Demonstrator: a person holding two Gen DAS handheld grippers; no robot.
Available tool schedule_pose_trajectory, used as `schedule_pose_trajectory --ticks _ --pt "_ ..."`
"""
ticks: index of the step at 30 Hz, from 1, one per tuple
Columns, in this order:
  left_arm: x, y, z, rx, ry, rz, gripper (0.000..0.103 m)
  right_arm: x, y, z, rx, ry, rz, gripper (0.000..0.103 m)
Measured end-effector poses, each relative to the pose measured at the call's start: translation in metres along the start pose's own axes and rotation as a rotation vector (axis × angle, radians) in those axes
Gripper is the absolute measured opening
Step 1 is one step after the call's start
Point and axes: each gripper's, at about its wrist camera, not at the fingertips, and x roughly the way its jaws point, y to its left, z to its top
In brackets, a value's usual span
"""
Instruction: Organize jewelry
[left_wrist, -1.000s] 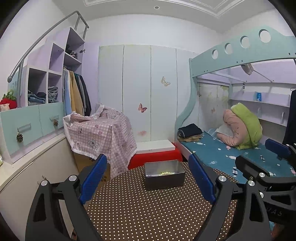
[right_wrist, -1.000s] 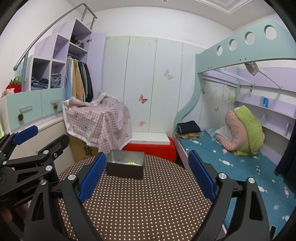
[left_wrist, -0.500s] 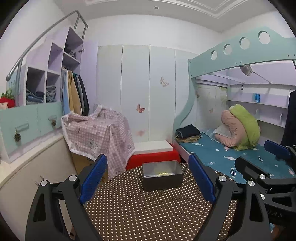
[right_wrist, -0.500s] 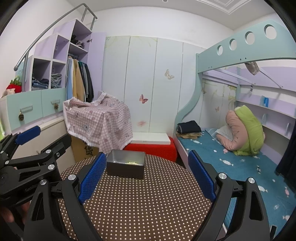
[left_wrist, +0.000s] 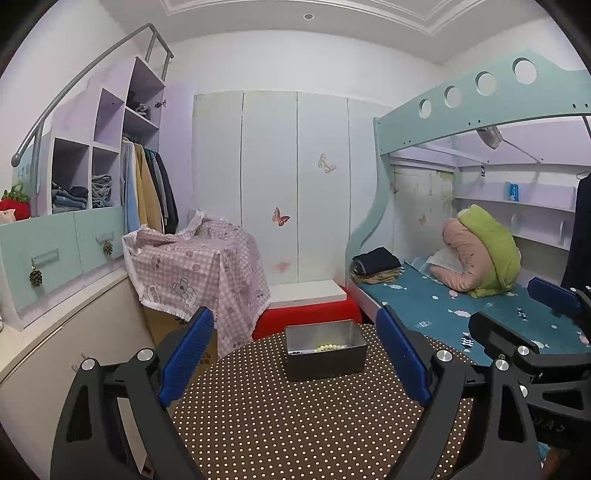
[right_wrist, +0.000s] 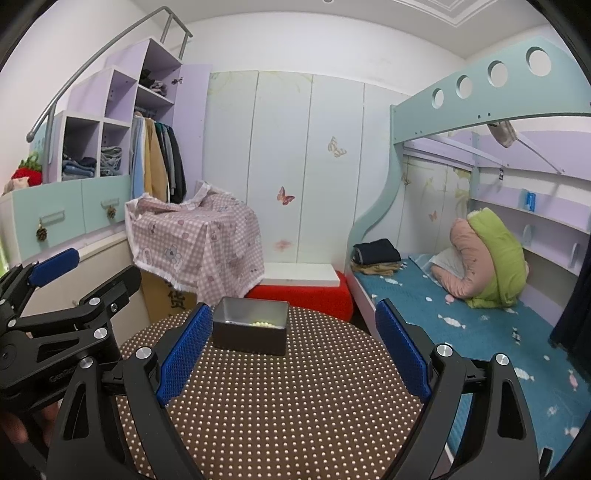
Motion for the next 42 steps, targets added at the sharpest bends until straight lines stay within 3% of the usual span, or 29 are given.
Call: schedule_pose_trajectory --ticks 42 --pt "-0.0004 0.0027 0.0085 0.002 0.006 -0.004 0.087 -0.0032 -0.0028 0.0077 0.006 0.0 -0.001 0.087"
